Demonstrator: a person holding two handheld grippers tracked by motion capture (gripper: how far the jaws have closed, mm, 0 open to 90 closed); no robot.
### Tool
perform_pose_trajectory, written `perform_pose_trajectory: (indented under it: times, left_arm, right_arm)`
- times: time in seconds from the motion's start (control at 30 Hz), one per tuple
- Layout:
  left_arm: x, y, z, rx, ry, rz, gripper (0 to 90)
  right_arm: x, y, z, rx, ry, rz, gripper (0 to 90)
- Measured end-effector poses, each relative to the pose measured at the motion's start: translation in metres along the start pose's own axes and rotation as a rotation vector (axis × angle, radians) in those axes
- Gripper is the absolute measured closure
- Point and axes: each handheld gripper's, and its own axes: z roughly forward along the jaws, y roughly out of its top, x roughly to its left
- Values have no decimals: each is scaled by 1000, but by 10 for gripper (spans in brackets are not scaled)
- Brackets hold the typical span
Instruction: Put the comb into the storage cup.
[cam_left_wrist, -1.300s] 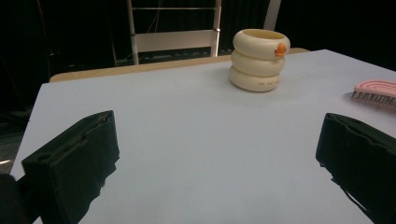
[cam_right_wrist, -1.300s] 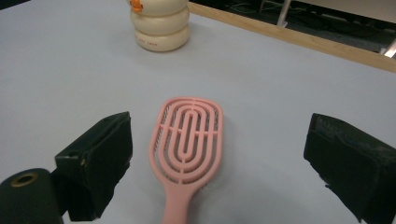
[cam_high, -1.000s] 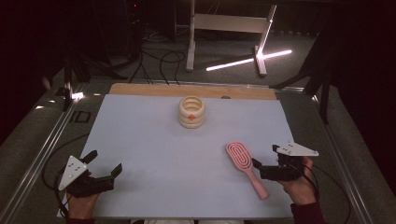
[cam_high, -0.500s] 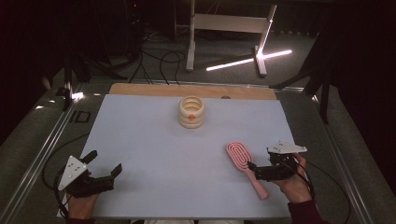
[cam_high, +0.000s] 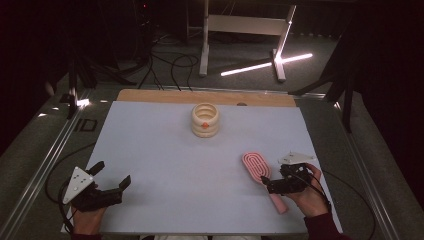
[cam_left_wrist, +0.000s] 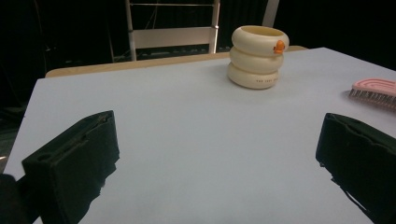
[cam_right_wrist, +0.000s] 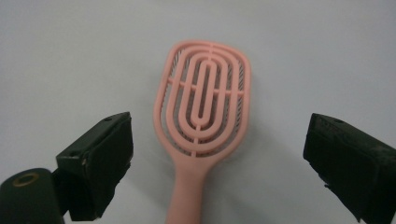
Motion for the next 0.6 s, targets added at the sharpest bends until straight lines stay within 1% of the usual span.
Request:
perform_pose_trajectory:
  times: [0.17,0.27,0.33,0.37,0.53,0.6]
  left_arm:
    - [0,0,0,-3,1,-2,0]
    - [0,0,0,-2,1,-3,0]
    - [0,0,0,-2,1,-3,0]
    - [0,0,0,-3,1,-3,0]
    - [0,0,-1,-2,0,-2,0]
    - [0,0,0,-2,1,-3,0]
  right_arm:
    - [1,-3,8,43,9,-4,96]
    - [2,-5,13,80,23,-2,98]
    - [3,-6,14,91,27,-5,98]
    - [3,-8,18,121,32,-3,114]
    - [3,-10,22,148,31,4,112]
    - [4,-11,25,167,26,-2,113]
